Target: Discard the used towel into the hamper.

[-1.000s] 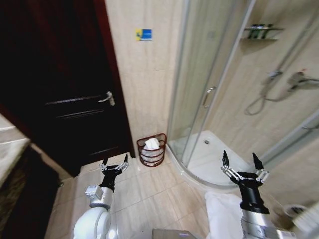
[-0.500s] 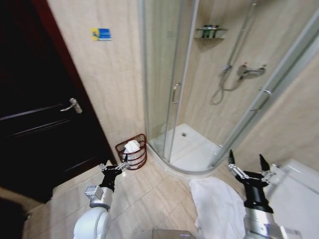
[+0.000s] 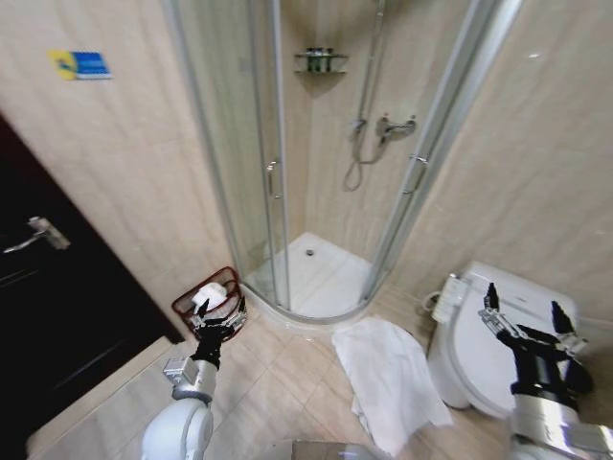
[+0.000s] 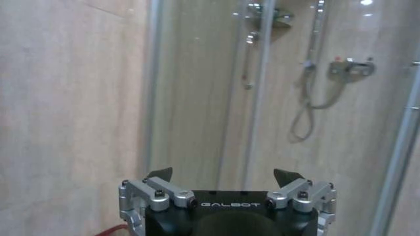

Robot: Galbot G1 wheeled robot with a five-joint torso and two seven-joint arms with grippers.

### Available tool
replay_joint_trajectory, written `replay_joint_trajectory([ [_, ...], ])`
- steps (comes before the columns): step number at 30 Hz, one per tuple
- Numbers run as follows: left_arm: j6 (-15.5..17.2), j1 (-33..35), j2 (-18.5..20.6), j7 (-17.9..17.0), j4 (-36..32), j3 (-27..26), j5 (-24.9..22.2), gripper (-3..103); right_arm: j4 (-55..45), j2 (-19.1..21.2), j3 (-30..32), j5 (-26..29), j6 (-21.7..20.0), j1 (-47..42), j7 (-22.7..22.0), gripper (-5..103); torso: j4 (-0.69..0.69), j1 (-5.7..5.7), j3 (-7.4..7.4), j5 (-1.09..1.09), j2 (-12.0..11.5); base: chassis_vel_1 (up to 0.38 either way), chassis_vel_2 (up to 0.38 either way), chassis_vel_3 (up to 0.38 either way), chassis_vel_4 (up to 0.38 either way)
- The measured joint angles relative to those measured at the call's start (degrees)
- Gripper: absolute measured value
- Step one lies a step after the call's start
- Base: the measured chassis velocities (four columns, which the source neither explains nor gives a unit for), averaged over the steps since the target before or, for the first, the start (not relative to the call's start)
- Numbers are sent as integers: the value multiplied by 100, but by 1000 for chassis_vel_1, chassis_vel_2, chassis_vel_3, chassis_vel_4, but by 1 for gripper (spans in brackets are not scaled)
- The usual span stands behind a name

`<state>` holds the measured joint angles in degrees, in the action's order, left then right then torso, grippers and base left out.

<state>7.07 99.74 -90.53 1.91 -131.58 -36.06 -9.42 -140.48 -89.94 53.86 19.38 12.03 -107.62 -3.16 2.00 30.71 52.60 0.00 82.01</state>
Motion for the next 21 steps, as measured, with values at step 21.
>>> replay_joint_trajectory([
  [21, 0, 0, 0, 0, 0, 1, 0, 100, -21, -71, -254, -112, -151, 128, -18, 100, -2, 0, 0, -1, -1, -126, -130, -130, -126],
])
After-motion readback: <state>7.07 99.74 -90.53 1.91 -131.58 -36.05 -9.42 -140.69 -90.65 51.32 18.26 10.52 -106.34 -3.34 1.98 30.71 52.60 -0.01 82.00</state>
